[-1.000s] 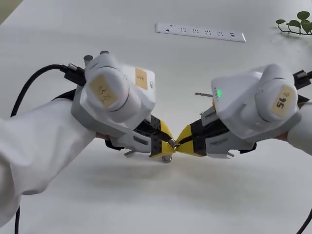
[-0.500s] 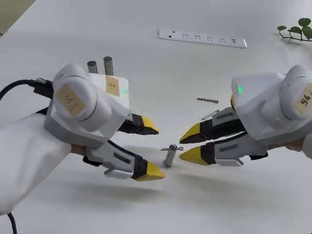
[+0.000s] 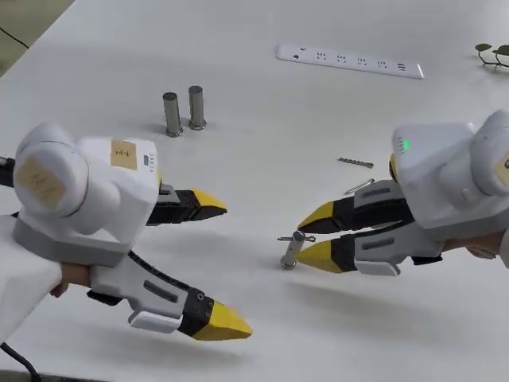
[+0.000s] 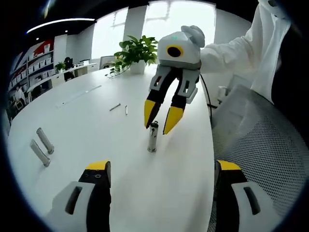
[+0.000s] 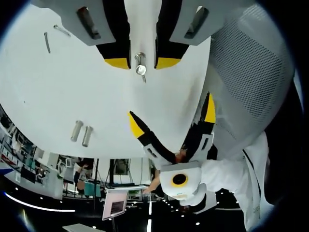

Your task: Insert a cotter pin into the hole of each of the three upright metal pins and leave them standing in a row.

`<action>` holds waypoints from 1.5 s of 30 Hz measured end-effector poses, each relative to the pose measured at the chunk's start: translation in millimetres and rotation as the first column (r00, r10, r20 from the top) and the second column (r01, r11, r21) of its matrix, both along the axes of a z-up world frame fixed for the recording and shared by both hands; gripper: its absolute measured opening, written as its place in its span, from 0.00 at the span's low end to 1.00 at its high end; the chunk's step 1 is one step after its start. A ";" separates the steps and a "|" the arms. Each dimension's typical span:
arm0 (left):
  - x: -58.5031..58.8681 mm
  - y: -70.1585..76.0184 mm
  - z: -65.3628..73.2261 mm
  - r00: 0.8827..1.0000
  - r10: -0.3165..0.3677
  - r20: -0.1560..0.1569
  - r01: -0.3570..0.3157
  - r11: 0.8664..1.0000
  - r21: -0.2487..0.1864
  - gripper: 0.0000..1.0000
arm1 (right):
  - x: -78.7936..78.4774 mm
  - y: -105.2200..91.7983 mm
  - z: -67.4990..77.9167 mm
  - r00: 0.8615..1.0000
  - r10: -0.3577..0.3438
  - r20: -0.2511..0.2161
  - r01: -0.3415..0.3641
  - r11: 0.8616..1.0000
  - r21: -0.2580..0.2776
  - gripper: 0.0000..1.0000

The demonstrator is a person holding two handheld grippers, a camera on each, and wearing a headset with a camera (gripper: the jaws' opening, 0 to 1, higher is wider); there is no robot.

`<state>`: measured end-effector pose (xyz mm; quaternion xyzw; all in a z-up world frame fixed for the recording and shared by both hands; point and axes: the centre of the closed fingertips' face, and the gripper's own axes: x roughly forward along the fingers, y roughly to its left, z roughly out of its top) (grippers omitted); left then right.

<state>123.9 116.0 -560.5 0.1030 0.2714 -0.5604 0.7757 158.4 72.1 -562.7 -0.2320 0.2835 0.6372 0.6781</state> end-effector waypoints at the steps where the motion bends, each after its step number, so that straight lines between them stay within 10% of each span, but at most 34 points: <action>1: 2.2 0.8 1.0 1.000 0.029 0.011 -0.029 0.999 -0.014 0.99 | -0.6 0.3 -1.1 1.000 -0.002 -0.002 0.002 1.000 -0.002 0.14; 31: -2.6 2.8 -8.1 0.996 0.073 -0.053 -0.075 0.996 -0.040 0.99 | 0.9 8.0 -10.8 0.999 -0.010 -0.032 0.009 1.000 -0.023 0.05; 45: -0.4 10.2 -5.4 0.994 0.097 -0.042 -0.099 0.994 -0.044 0.99 | 21.5 16.2 -3.5 0.998 0.049 0.049 -0.049 0.999 -0.014 0.04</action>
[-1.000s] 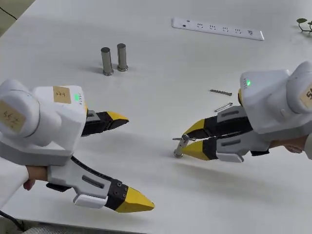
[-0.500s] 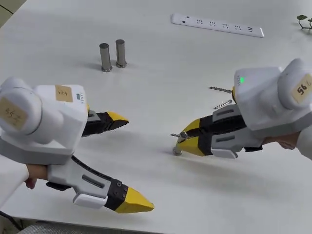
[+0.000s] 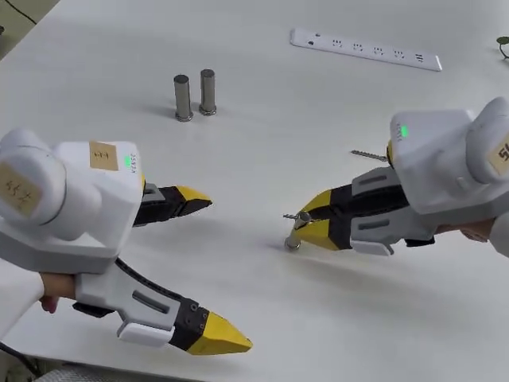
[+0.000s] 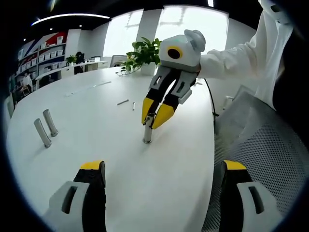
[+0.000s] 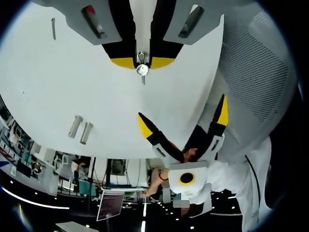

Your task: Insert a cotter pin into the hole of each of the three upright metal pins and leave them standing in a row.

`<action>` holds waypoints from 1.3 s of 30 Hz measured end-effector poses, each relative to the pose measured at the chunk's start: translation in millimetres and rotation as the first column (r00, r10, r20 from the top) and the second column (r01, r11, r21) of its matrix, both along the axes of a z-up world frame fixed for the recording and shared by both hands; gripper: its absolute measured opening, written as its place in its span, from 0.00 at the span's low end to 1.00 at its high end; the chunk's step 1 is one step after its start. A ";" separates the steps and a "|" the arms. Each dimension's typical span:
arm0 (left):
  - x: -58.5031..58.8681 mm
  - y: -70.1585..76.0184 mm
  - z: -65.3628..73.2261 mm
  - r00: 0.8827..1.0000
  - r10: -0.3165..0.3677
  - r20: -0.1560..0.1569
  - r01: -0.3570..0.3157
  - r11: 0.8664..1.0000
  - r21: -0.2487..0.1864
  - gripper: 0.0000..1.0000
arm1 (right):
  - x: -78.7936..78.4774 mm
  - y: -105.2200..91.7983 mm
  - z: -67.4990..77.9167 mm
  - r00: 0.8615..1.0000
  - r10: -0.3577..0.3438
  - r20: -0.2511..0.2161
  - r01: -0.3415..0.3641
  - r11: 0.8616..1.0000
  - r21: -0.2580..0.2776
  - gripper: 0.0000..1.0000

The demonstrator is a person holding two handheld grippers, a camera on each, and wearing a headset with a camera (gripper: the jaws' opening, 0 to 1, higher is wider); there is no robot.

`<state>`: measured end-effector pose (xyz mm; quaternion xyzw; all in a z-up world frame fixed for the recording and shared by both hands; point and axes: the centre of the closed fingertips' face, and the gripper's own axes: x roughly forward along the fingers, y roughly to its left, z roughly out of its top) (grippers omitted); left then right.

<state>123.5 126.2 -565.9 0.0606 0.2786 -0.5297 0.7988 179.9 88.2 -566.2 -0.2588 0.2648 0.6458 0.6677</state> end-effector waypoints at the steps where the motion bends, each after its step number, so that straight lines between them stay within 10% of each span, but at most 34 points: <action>1: 0.5 1.1 -0.1 1.000 0.003 0.001 -0.003 1.000 0.002 0.99 | 3.4 1.6 1.1 1.000 0.008 0.009 -0.008 1.000 -0.002 0.04; 39: -2.1 14.5 0.0 0.998 0.057 -0.021 -0.057 0.998 -0.001 0.99 | 46.1 29.0 -5.5 0.997 0.066 0.037 -0.066 0.998 0.000 0.04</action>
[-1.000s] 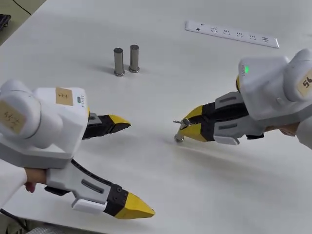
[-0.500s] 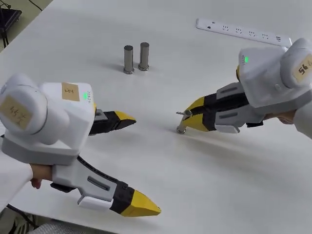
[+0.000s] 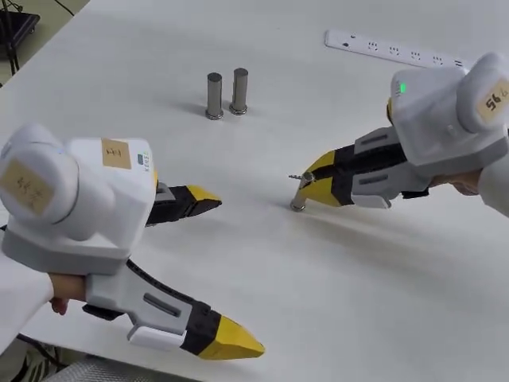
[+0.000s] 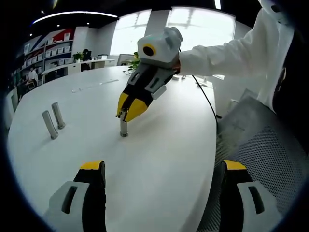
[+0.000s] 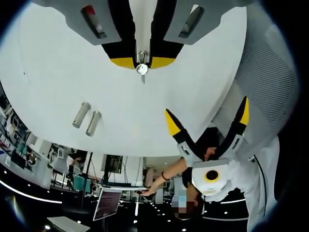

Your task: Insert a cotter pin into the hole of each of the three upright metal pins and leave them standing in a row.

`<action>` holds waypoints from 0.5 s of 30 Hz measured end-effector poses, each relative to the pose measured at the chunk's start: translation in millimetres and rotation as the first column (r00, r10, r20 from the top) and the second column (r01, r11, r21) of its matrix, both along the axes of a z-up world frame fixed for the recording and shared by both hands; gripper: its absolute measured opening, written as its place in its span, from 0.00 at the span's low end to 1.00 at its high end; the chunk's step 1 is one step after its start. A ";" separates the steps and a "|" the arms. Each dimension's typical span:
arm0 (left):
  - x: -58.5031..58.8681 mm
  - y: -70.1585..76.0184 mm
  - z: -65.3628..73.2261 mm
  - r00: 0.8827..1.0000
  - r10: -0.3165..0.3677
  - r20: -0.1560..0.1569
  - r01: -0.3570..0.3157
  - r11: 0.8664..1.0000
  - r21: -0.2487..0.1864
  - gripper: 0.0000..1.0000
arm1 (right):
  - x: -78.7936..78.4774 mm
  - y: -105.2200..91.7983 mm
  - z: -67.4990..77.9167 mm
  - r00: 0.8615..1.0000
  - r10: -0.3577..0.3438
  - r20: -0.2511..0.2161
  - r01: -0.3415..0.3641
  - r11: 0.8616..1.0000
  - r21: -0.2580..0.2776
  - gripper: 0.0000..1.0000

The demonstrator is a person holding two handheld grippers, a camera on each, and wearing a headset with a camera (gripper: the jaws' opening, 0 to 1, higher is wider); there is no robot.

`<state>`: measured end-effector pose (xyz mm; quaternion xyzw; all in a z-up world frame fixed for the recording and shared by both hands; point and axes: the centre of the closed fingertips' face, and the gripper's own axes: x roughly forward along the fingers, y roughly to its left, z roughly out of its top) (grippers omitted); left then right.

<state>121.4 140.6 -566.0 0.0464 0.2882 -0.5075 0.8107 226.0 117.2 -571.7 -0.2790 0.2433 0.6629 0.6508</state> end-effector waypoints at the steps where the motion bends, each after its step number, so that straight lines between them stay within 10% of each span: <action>1: -0.6 0.3 -0.3 1.000 0.000 -0.001 0.000 1.000 0.001 0.99 | -0.2 0.2 0.1 1.000 0.000 0.002 0.000 1.000 0.000 0.05; 15: 4.2 -2.9 8.7 1.000 0.028 0.007 -0.027 0.999 -0.026 0.99 | -15.1 -6.1 28.9 0.993 -0.105 -0.049 0.110 0.989 0.103 0.24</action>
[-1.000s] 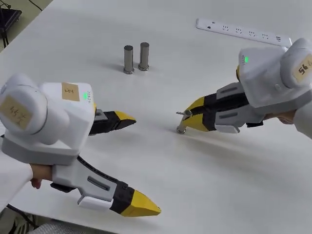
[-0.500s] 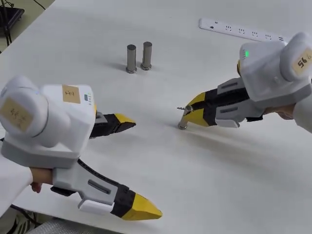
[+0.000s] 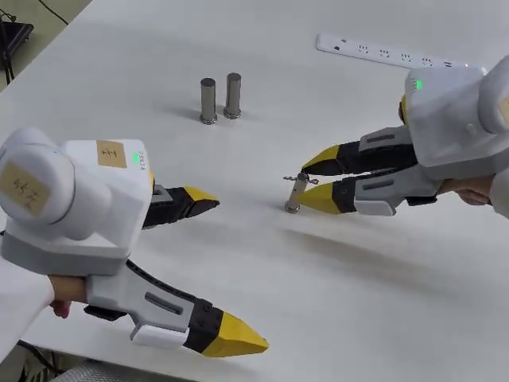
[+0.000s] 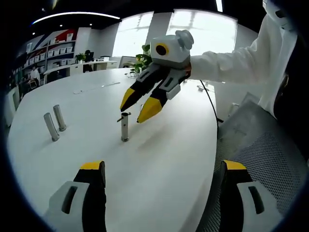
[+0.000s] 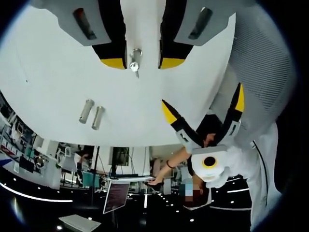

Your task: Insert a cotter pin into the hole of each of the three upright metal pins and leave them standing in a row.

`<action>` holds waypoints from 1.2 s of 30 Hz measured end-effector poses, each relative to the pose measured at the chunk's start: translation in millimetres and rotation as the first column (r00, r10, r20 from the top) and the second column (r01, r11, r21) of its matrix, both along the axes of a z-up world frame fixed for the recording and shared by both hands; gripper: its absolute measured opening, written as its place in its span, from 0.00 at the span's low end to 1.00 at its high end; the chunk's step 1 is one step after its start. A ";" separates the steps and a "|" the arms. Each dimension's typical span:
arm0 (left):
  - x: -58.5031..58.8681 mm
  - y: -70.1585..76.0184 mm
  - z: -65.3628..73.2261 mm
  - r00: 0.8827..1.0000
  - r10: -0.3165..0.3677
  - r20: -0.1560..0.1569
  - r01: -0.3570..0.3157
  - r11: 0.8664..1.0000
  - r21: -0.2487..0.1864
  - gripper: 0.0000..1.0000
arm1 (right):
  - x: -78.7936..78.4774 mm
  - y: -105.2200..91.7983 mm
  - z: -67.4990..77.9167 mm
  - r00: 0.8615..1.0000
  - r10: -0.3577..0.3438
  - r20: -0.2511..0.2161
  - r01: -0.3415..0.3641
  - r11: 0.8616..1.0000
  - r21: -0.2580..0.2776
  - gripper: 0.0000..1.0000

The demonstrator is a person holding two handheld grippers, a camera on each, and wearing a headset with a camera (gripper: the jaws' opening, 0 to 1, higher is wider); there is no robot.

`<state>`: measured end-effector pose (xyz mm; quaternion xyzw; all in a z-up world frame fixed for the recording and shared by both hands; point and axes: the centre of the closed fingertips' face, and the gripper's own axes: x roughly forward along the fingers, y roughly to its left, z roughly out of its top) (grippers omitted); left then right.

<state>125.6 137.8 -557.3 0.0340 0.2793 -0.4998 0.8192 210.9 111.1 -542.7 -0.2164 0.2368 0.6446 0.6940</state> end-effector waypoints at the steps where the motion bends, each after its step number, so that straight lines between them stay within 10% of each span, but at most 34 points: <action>1: 0.7 -0.6 2.0 1.000 0.003 0.004 -0.003 1.000 -0.005 0.99 | -0.4 -4.4 3.7 0.999 -0.035 -0.004 0.035 0.999 0.009 0.28; 21: 12.2 -0.4 26.9 0.993 0.113 0.013 -0.112 0.990 -0.083 0.99 | -40.4 -76.6 26.7 0.908 -0.363 -0.211 0.398 0.904 0.155 0.66; 30: 14.2 1.2 30.3 0.991 0.133 0.012 -0.131 0.987 -0.096 0.99 | -53.2 -87.7 15.2 0.884 -0.409 -0.227 0.442 0.889 0.121 0.88; 36: 16.5 2.9 27.9 0.989 0.148 -0.001 -0.148 0.984 -0.094 0.99 | -36.1 -107.9 4.8 0.828 -0.540 -0.149 0.554 0.829 0.075 0.99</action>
